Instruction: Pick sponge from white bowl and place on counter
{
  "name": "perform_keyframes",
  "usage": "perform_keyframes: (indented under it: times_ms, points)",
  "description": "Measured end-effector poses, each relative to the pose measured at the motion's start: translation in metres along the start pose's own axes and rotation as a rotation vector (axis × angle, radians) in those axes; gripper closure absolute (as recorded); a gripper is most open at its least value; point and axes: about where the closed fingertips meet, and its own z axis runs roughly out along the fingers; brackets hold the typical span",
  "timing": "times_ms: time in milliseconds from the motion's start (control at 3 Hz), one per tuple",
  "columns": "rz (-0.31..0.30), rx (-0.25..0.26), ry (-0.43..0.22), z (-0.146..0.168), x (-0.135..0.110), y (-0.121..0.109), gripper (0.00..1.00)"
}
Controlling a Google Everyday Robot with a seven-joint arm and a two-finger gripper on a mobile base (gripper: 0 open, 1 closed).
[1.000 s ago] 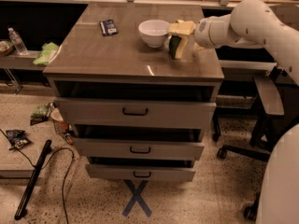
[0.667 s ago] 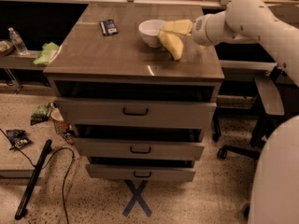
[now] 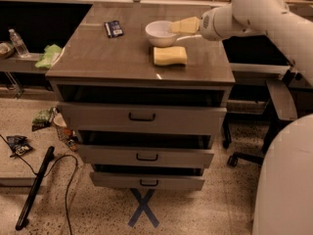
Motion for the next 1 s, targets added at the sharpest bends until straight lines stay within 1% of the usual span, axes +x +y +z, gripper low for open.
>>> perform_keyframes:
  times_ms: [333, 667, 1000]
  points:
    - [-0.117, 0.059, -0.081, -0.022, -0.029, -0.011, 0.0]
    - [-0.245, 0.106, -0.229, -0.058, -0.075, -0.02, 0.0]
    - [-0.257, 0.107, -0.232, -0.056, -0.075, -0.02, 0.0]
